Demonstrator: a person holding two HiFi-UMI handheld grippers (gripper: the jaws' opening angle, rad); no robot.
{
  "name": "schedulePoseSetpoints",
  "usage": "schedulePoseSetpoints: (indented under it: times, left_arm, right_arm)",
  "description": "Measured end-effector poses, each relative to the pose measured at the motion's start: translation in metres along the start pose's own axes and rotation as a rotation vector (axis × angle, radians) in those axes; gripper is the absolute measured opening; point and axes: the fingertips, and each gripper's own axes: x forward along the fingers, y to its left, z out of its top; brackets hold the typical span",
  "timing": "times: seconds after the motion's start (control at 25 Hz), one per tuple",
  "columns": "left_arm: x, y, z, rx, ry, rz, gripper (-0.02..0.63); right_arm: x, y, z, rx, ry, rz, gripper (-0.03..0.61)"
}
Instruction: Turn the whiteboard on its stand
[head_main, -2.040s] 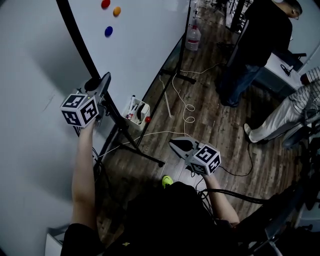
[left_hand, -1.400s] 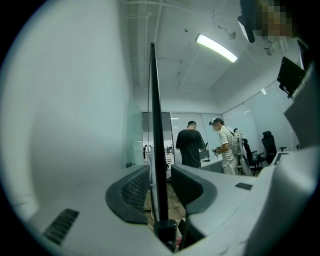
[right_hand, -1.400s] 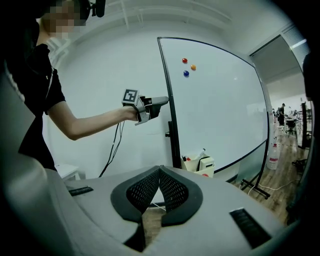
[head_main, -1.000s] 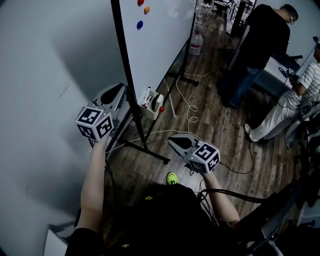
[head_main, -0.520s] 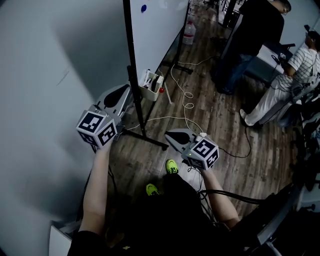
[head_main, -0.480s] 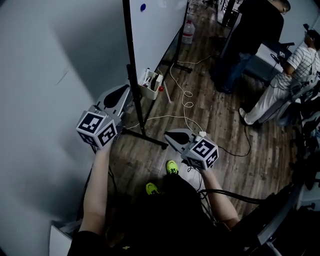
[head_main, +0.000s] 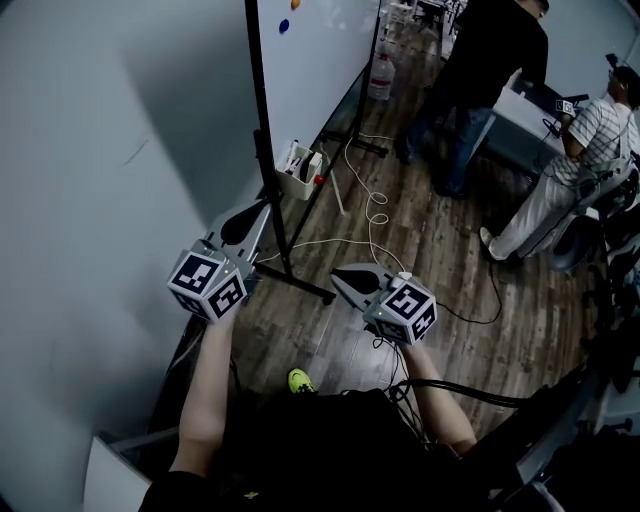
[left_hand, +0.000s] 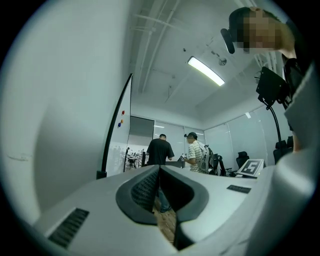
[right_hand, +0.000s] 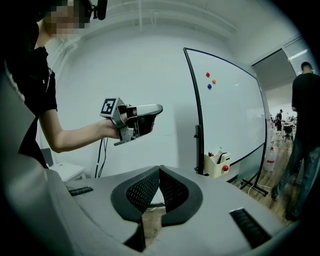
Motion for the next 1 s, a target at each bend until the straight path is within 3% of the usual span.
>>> schedulePoseSetpoints:
  times: [1.0]
  left_arm:
    - [-0.001, -0.151, -0.049, -0.062, 0.03, 0.101, 0.012]
  right_arm:
    - [-0.124, 0.003, -0.041, 0.011, -0.013, 0.153, 0.005]
